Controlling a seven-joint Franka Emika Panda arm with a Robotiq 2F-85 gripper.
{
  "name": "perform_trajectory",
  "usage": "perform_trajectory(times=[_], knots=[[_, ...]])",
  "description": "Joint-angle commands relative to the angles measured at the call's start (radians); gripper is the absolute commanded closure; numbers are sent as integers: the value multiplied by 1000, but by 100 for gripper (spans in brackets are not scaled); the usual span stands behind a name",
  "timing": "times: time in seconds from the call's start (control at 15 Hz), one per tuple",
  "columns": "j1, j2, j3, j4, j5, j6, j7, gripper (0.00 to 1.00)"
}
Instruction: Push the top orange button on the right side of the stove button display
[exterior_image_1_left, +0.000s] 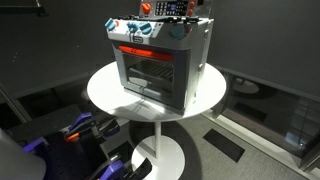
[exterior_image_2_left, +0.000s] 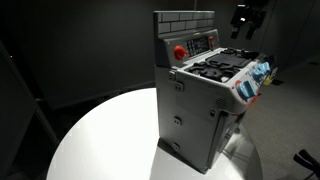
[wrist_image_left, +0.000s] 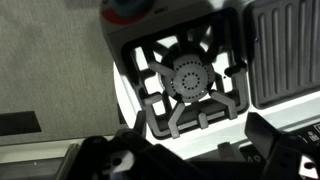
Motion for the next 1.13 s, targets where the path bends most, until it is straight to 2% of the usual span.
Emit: perform_trajectory(times=[0.0, 0.2, 0.4, 0.6, 0.73, 0.8, 1.07], knots=[[-7, -103, -5, -80, -57, -50, 70, 0], [-11, -153, -5, -105, -99, -142, 105, 0], [-13, -187, -6, -109, -111, -271, 96, 0], [-16, -207, -7, -107, -115, -349, 90, 0], [-19, -205, -9, -104, -120, -382, 82, 0], [-15, -187, -7, -92, -105, -353, 78, 0], [-16, -187, -8, -94, -107, -371, 78, 0]])
